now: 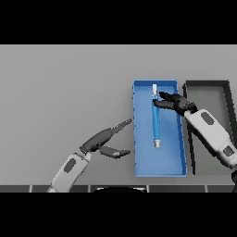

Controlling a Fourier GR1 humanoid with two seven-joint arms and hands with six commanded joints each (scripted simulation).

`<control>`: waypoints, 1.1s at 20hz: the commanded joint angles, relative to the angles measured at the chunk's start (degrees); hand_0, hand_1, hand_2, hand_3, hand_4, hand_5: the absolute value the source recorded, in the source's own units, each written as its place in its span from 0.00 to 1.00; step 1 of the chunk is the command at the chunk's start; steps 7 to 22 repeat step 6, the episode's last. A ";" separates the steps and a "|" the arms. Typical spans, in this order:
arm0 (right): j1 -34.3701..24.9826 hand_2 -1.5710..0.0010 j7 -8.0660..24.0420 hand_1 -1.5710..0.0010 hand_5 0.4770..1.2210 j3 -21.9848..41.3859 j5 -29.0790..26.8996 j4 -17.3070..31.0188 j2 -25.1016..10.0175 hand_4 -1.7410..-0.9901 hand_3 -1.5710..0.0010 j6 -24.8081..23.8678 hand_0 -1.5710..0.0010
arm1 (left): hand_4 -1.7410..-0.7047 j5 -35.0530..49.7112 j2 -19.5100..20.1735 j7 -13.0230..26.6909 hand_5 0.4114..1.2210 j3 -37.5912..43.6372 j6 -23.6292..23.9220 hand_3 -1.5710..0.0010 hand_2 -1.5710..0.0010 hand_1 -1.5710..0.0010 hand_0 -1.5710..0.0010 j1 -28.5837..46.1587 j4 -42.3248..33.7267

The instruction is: Pick up the blue pipe and place it into the blue bin.

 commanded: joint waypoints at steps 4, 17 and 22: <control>0.41 0.98 -0.63 0.94 0.43 0.42 0.68 -0.76 -0.08 0.78 1.00 -0.49 0.86 | 0.83 -0.02 0.04 -0.15 0.08 -0.20 -0.02 1.00 1.00 1.00 1.00 0.42 -0.23; -0.20 0.98 -0.43 0.94 0.43 0.58 1.03 -0.59 0.07 0.78 1.00 -0.29 0.86 | 0.83 0.37 0.70 -0.56 0.08 0.18 -0.66 1.00 1.00 1.00 1.00 0.42 0.14; -0.20 0.98 -0.43 0.94 0.43 0.58 1.03 -0.59 0.07 0.78 1.00 -0.29 0.86 | 0.83 0.37 0.70 -0.56 0.08 0.18 -0.66 1.00 1.00 1.00 1.00 0.42 0.14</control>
